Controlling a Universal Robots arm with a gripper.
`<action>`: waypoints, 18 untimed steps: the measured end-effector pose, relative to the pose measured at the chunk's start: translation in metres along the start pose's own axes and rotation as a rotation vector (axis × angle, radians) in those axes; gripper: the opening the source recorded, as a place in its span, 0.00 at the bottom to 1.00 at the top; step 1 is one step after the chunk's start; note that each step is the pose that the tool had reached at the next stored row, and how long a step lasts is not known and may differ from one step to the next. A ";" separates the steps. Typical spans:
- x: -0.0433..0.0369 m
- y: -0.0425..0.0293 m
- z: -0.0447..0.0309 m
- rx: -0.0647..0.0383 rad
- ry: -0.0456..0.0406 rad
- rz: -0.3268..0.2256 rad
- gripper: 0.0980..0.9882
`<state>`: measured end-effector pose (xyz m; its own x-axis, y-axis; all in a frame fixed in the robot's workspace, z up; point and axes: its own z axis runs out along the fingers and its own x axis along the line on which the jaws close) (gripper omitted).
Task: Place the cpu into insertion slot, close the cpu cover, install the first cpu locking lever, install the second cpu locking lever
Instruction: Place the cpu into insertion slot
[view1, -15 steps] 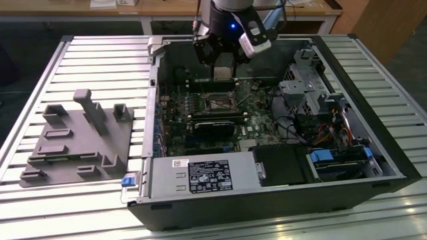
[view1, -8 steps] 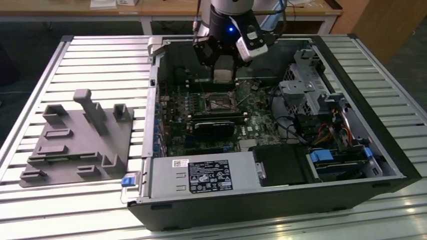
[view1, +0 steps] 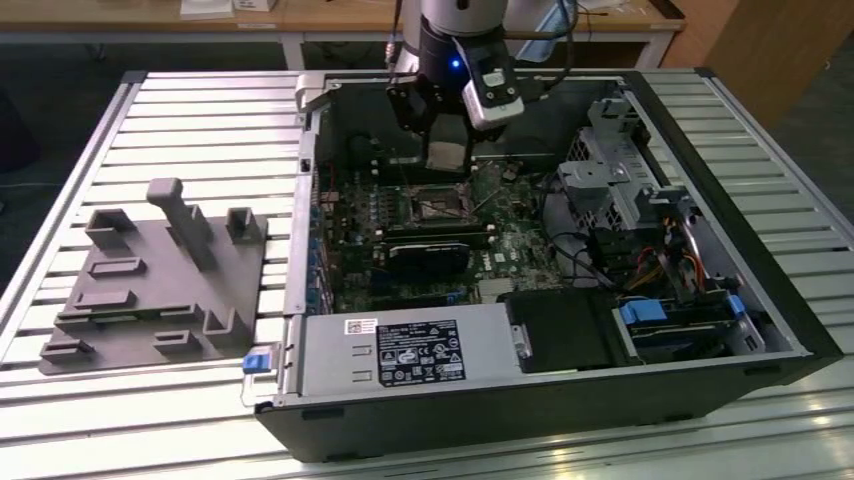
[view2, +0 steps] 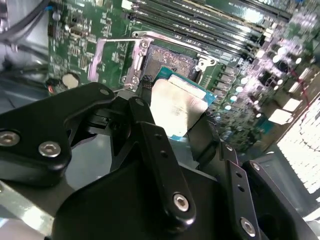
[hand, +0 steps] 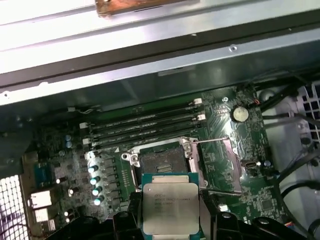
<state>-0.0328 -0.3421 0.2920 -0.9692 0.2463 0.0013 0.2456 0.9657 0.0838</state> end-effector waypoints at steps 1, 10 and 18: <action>0.0000 0.0000 0.0006 0.000 -0.0016 0.019 0.50; 0.0000 -0.0004 0.0044 0.000 -0.0154 0.182 0.50; 0.0000 -0.0006 0.0070 0.000 -0.0278 0.327 0.50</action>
<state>-0.0328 -0.3421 0.2849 -0.8379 0.5459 0.0010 0.5441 0.8349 0.0831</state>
